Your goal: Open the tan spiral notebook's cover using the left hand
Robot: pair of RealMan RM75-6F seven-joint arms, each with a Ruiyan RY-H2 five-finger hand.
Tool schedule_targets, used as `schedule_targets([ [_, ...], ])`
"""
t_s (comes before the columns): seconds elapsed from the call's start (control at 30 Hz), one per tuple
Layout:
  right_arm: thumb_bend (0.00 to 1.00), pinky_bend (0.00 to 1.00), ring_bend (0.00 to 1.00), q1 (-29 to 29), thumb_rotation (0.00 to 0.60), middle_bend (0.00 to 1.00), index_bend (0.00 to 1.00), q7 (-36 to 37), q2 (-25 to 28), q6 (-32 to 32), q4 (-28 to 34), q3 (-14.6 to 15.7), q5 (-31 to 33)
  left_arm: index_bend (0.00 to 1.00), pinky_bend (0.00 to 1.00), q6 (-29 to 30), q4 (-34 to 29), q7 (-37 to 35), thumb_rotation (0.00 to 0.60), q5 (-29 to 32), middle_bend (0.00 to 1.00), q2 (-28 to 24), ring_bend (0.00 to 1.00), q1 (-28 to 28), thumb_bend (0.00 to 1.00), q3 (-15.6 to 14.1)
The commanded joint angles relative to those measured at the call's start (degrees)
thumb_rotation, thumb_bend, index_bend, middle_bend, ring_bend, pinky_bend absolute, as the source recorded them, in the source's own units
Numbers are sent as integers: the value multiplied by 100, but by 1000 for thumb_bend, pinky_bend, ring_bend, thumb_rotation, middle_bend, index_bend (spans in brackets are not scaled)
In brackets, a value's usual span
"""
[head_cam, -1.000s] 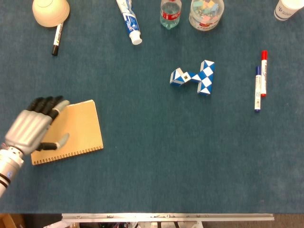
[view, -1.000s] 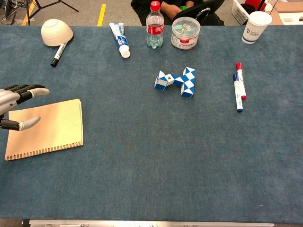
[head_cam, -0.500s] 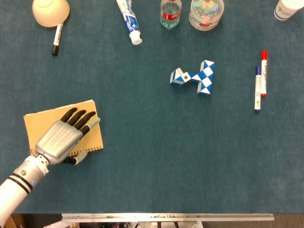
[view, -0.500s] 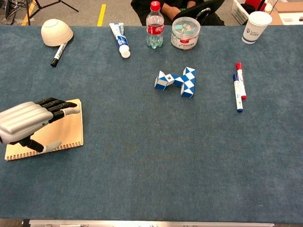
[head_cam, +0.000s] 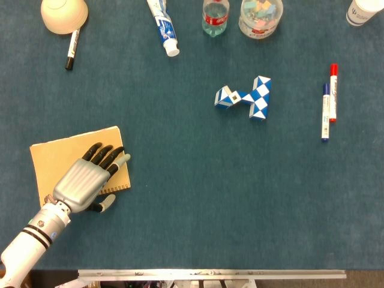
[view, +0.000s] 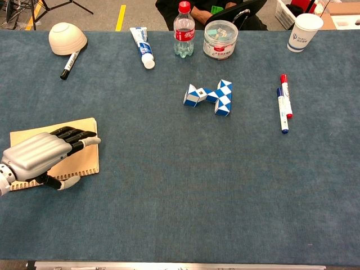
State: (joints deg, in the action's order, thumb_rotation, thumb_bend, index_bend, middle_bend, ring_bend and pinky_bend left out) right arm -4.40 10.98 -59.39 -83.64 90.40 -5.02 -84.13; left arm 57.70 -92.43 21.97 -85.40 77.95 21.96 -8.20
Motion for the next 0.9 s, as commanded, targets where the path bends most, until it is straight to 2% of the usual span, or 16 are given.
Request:
schedule_targets([
  [0.03,395,306,209,5,600,281,339,6,4,-1,-2,2,2,0,33,66,61,51,365,2,0,78,0,-60,345,-30],
  [0.67,395,306,209,28,600,281,339,-1,28,-40,27,0,-8,0,26,184,512,154,366,51,0,415,0,-173,344,5],
  [0.9,395,306,209,38,600,281,339,0,40,-46,35,1,-5,0,27,174,642,261,364,144,0,505,0,-124,343,138],
])
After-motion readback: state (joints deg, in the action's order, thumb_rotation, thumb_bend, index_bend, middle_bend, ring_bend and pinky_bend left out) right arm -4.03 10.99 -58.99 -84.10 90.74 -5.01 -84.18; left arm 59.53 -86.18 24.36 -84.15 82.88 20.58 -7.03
